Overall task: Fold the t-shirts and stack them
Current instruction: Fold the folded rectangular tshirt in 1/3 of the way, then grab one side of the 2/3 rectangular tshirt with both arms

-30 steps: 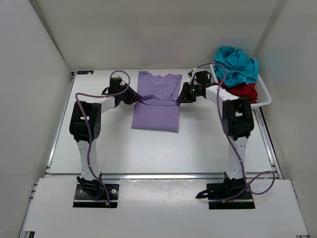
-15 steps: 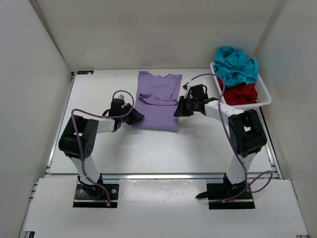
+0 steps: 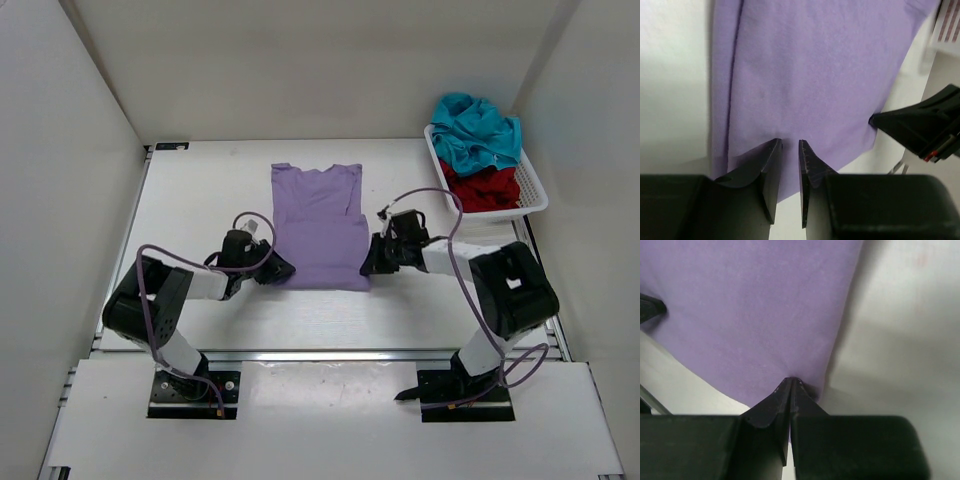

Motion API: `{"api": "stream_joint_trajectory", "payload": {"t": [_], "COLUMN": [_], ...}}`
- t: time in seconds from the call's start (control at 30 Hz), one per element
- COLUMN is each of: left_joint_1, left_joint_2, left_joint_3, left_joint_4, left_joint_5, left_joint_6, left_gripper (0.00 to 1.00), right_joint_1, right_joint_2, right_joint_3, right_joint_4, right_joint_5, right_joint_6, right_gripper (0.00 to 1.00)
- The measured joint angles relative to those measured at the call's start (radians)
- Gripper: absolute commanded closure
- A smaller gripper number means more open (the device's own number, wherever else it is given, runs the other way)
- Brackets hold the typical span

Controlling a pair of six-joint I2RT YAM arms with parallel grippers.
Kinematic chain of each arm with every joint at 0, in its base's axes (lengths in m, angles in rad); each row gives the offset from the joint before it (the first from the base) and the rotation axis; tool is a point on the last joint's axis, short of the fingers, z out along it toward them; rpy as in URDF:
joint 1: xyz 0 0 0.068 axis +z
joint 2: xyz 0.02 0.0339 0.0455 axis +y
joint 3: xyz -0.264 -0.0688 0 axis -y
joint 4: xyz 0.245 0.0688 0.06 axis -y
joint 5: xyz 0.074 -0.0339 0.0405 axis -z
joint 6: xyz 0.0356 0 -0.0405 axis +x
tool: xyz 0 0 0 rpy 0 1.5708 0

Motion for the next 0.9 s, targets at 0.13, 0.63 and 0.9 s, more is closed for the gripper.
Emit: {"api": "stream_joint_trajectory", "payload": {"t": [0.13, 0.63, 0.9], "left_joint_1": [-0.030, -0.011, -0.032], "left_joint_2": [-0.097, -0.462, -0.382], "left_joint_3": [-0.064, -0.121, -0.163], "left_joint_4": [-0.043, -0.355, -0.275], "left_joint_5": [0.014, -0.106, -0.105], "left_joint_6": [0.023, 0.229, 0.216], "left_gripper": [0.65, 0.29, 0.41], "right_joint_1": [0.003, -0.001, 0.001], "right_joint_2": [-0.118, -0.409, -0.329], "right_joint_3": [-0.096, -0.315, -0.340], "right_joint_4": [-0.044, -0.087, 0.078], "right_joint_5": [0.021, 0.048, -0.060], "right_joint_6": [-0.003, 0.004, 0.061], "right_gripper": [0.95, 0.56, 0.66]}}
